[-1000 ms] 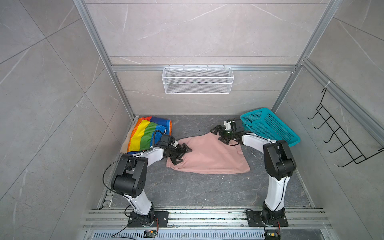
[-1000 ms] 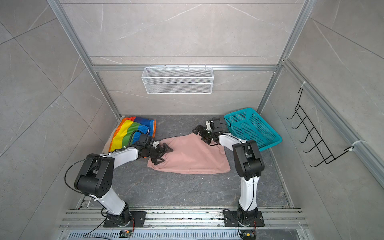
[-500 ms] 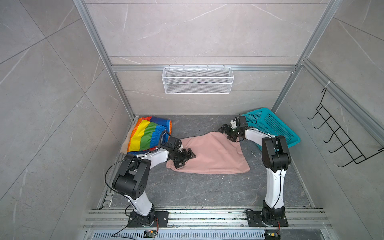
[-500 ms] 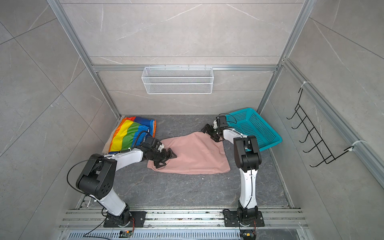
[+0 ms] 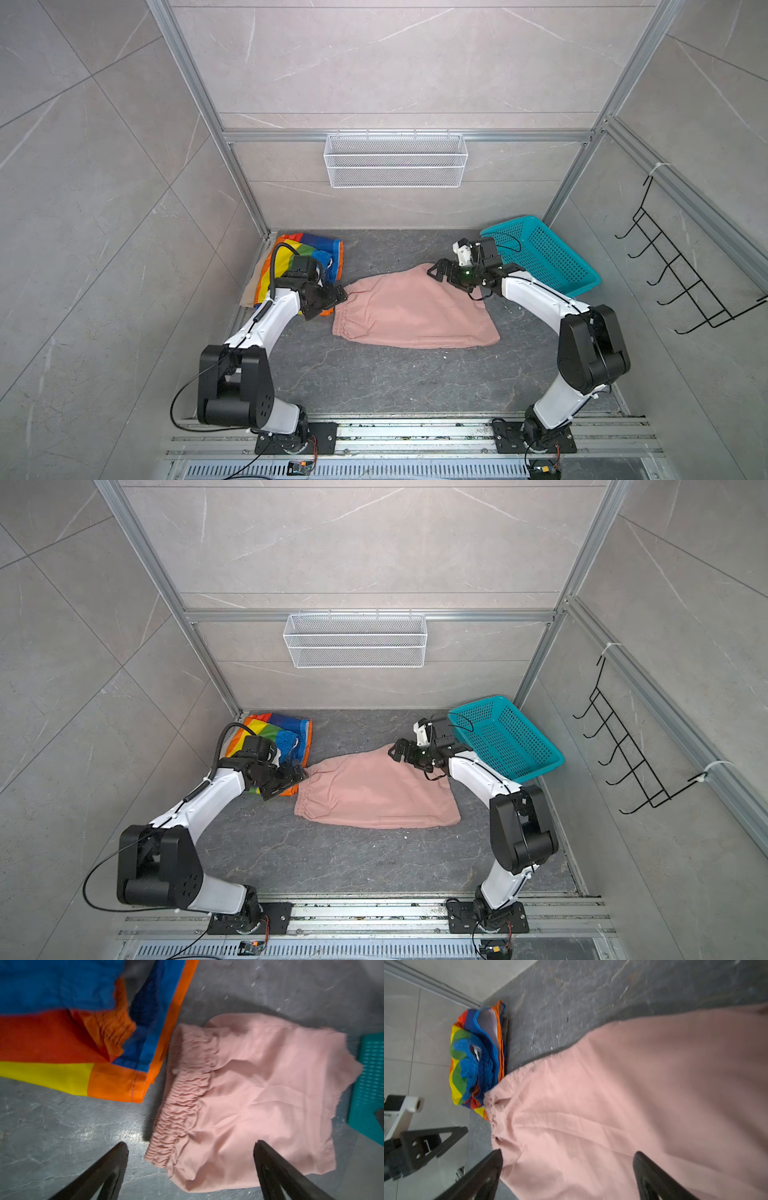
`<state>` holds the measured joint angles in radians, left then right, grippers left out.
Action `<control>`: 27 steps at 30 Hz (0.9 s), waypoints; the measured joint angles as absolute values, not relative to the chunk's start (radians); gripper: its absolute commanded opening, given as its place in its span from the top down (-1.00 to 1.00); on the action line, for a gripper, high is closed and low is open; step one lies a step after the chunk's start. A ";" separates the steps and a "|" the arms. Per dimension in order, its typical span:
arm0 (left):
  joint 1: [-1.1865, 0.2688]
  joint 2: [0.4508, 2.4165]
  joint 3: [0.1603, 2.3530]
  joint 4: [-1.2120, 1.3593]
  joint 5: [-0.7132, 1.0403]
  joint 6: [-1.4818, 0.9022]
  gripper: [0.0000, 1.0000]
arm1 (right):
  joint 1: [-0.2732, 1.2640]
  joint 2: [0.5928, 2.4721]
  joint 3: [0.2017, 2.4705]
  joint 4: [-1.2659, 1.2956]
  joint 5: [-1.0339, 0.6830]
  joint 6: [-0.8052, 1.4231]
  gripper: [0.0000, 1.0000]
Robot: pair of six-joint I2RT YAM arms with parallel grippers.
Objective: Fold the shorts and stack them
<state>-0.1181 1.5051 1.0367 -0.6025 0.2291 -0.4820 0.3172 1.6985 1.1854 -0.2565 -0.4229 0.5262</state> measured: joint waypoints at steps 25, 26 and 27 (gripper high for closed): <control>-0.229 1.771 1.072 -0.533 0.155 -0.511 -0.06 | 0.254 1.619 0.832 -0.182 -0.472 0.535 -0.99; -0.236 1.776 1.077 -0.533 0.147 -0.509 0.12 | 0.247 1.619 0.827 -0.177 -0.477 0.538 -0.99; -0.244 1.786 1.081 -0.532 0.138 -0.505 0.30 | 0.240 1.619 0.823 -0.173 -0.480 0.542 -0.99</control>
<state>-0.2440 1.7859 1.0809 -0.5320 0.1375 -0.5049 0.2401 1.6192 0.8230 -0.1734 -0.4805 0.5419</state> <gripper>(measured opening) 0.492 0.992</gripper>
